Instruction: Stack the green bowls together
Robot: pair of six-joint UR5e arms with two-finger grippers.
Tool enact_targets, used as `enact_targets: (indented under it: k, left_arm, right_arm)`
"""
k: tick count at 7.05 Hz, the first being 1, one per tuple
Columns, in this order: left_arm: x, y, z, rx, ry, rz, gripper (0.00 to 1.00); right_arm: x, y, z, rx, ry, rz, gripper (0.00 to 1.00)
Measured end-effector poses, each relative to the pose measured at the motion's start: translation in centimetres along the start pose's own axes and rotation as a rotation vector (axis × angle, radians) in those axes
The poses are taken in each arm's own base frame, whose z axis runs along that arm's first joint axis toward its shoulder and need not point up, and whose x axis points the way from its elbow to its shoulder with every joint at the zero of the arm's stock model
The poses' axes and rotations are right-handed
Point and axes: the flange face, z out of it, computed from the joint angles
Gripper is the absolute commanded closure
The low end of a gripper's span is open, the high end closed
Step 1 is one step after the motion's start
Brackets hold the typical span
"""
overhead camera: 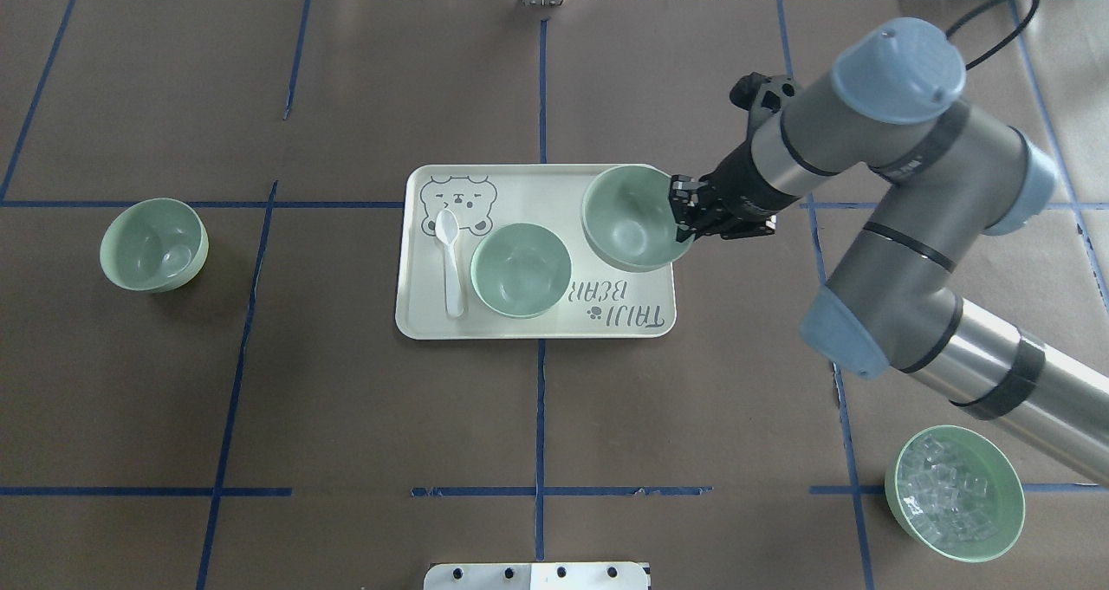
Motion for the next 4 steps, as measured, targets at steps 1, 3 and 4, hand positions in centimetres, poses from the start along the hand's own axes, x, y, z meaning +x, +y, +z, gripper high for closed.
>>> enact_targets:
  k: [1, 3, 4]
  left_arm:
    - [0.0, 0.0, 0.0, 0.001, 0.002, 0.0, 0.0]
    - [0.1, 0.0, 0.0, 0.0, 0.004, 0.001, 0.0]
    - [0.2, 0.0, -0.1, 0.001, 0.004, 0.002, 0.0]
  right_arm:
    - [-3.8, 1.4, 1.1, -0.005, 0.016, 0.004, 1.0]
    - [-8.9, 2.4, 4.3, 0.008, 0.047, -0.015, 1.0]
    - [-10.2, 3.5, 5.8, 0.018, 0.06, -0.03, 1.0]
